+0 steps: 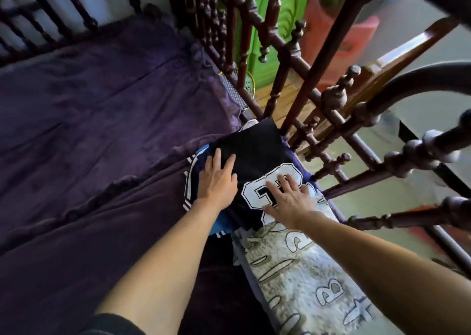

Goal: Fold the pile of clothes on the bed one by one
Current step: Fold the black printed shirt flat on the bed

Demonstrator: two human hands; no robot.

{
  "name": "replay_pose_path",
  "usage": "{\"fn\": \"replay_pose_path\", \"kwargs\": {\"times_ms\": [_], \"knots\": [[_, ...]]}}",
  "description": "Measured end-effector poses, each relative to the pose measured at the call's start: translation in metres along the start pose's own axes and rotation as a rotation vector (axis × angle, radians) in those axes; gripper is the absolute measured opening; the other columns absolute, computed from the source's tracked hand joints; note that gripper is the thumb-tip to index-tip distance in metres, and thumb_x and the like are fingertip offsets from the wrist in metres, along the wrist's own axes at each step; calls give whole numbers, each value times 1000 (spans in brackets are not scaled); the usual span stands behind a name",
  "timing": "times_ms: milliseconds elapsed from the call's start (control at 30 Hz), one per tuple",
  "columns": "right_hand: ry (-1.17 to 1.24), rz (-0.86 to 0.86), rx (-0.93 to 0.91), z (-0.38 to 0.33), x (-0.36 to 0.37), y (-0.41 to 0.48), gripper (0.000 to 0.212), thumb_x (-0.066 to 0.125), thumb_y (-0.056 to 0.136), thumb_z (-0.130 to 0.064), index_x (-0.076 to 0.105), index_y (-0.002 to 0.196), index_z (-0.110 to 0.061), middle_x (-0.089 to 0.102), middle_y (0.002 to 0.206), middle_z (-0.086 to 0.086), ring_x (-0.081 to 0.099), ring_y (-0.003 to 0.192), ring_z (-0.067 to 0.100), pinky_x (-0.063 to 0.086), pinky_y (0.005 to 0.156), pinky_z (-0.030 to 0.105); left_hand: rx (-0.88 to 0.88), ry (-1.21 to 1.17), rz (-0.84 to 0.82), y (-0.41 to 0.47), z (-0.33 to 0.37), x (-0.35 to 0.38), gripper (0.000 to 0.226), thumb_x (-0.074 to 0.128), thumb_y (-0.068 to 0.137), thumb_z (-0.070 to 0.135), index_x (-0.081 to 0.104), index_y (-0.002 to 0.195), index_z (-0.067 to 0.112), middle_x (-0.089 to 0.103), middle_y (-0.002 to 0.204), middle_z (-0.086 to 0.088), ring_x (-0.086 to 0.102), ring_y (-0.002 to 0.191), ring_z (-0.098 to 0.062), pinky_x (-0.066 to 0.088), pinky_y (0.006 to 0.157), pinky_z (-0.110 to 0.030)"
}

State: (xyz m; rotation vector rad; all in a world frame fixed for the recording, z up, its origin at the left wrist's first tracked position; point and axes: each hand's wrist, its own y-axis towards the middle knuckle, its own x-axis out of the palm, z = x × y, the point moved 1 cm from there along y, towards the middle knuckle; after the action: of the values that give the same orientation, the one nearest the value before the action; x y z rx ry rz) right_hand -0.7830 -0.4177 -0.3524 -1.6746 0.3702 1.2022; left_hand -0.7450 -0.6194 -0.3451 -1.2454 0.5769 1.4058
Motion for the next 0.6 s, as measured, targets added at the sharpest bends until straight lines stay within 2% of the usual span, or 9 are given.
{"fn": "replay_pose_path", "kwargs": {"times_ms": [100, 200, 267, 400, 600], "knots": [[-1, 56, -52, -13, -26, -28, 54, 44, 94, -51, 39, 141, -23, 42, 143, 9, 37, 133, 27, 35, 103, 42, -94, -90, -13, -55, -3, -21, 43, 43, 97, 30, 42, 139, 21, 40, 144, -10, 42, 128, -30, 38, 101, -41], [39, 98, -126, -32, -48, -61, 40, 46, 94, -43, 54, 126, -21, 59, 124, 6, 56, 114, 28, 46, 88, 37, -205, -127, -78, -123, -19, -30, 28, 44, 95, 31, 59, 115, 19, 63, 116, -8, 59, 105, -31, 47, 82, -37], [33, 125, -193, -50, -59, -83, 35, 47, 92, -40, 59, 119, -20, 62, 119, 7, 59, 110, 30, 48, 84, 36, -256, -117, -80, -171, -30, -33, 24, 46, 93, 32, 62, 108, 21, 66, 111, -8, 61, 102, -31, 48, 79, -36], [-27, 213, -364, -96, -67, -130, 29, 50, 90, -37, 62, 109, -18, 65, 112, 10, 60, 105, 33, 47, 81, 37, -369, -114, -36, -267, -44, -38, 28, 49, 92, 36, 61, 115, 25, 65, 115, -6, 60, 106, -28, 48, 83, -34], [-78, 270, -666, -192, -47, -215, 29, 49, 91, -39, 63, 107, -20, 65, 113, 8, 61, 105, 32, 48, 82, 37, -552, -143, 101, -438, -73, -44, 28, 48, 93, 34, 61, 116, 24, 66, 115, -3, 58, 109, -25, 48, 85, -32]]}}
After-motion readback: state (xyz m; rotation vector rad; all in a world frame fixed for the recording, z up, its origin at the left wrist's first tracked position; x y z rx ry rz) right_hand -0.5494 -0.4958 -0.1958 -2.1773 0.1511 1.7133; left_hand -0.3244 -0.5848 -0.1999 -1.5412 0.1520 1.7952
